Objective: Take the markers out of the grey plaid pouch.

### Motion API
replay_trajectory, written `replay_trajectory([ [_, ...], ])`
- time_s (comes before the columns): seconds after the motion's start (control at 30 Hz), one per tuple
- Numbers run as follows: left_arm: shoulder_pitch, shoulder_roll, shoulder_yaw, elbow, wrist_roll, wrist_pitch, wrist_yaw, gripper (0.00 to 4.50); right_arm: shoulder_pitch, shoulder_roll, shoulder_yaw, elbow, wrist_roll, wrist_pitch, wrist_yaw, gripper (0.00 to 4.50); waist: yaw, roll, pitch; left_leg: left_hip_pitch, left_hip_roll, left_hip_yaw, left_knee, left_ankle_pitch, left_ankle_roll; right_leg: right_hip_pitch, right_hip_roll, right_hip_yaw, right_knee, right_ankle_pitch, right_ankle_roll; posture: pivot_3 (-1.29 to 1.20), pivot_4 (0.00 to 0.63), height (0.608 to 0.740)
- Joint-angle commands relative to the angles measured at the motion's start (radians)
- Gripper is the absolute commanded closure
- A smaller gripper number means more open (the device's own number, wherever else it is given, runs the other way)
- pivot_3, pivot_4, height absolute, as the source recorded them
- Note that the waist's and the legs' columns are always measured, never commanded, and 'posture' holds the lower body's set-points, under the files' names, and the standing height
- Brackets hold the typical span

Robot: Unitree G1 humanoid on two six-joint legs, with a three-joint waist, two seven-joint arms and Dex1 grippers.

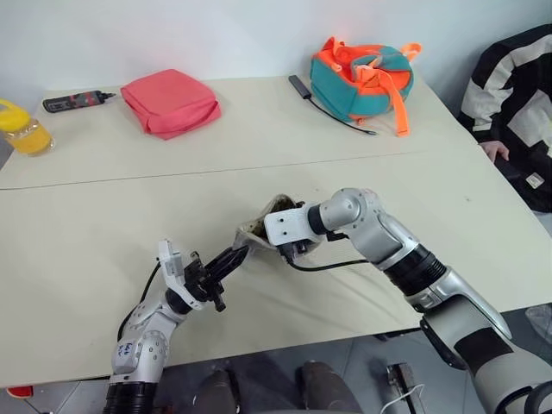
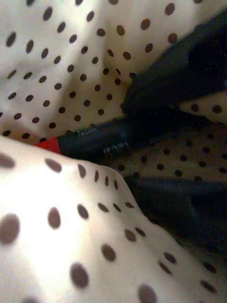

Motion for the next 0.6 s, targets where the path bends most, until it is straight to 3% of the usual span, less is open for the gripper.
replay_trajectory([
  [0.03, 0.007, -0.003, -0.002, -0.016, -0.003, -0.007, -0.021, 4.50, 0.037, -0.017, -0.008, -0.008, 0.008, 0.018, 0.025, 3.84, 0.000, -0.001, 0.000, 0.000, 0.000, 0.000, 0.000, 0.000, 0.000, 0.000, 0.000, 0.000, 0.000, 0.000, 0.000, 0.00, 0.150, 0.740],
  [0.4, -0.026, 0.039, 0.059, 0.015, -0.052, 0.048, -0.040, 4.50, 0.017, -0.159, -0.211, -0.343, 0.258, 0.290, 0.225, 3.92, 0.018, -0.002, 0.001, -0.004, 0.000, -0.002, -0.003, 0.000, 0.000, -0.004, 0.000, -0.001, -0.002, 0.000, 0.000, 0.00, 0.150, 0.740],
  [0.6, -0.044, 0.045, 0.052, 0.022, -0.056, 0.075, -0.063, 4.50, -0.007, -0.172, -0.229, -0.372, 0.335, 0.362, 0.220, 3.92, 0.019, -0.002, 0.001, -0.004, 0.000, -0.002, -0.004, -0.001, -0.001, -0.004, 0.000, -0.001, -0.003, 0.000, 0.000, 0.00, 0.150, 0.740],
])
